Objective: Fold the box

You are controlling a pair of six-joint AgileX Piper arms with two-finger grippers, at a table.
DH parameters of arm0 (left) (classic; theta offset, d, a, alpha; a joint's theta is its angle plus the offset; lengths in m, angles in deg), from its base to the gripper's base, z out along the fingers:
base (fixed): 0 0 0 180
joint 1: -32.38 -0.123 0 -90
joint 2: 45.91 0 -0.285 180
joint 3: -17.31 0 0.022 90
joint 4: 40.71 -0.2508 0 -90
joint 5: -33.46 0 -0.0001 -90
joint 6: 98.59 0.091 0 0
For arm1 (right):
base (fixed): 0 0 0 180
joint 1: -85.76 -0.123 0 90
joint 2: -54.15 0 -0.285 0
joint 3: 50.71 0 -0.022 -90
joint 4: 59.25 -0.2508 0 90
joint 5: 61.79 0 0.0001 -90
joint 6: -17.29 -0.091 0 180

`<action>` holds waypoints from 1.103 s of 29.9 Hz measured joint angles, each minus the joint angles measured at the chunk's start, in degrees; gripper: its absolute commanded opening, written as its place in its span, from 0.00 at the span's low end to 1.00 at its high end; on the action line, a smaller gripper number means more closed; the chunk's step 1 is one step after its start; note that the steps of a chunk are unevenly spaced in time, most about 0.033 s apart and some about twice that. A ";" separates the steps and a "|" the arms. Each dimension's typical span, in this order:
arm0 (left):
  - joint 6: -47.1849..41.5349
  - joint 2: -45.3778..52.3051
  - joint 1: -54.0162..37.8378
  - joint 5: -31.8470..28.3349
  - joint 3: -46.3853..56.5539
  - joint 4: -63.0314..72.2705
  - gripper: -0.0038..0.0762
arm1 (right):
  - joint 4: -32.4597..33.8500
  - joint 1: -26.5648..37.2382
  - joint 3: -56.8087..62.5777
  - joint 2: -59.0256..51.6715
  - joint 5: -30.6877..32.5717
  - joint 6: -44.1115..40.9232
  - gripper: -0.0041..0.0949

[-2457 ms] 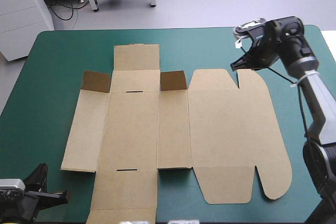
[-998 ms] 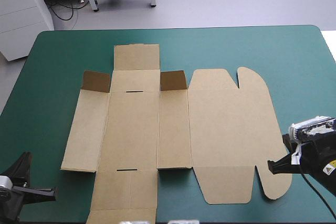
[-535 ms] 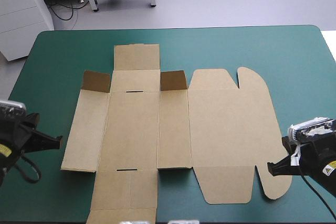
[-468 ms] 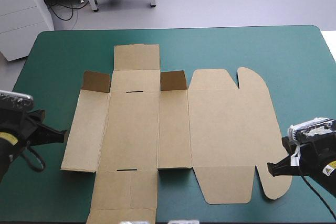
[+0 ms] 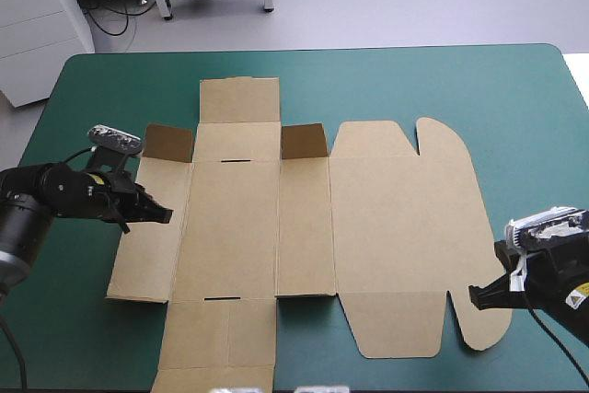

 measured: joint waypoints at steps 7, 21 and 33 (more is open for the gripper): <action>4.41 -7.07 0.00 5.07 -6.88 9.40 0.06 | 0.00 0.00 0.00 0.00 0.35 0.00 0.02; -4.12 -12.33 -0.40 14.39 -21.12 3.66 0.77 | 0.02 0.00 0.78 0.00 0.82 0.00 0.02; -1.56 -18.13 -20.83 14.41 -19.77 17.37 0.77 | 0.02 0.00 3.96 0.00 -0.84 0.00 0.02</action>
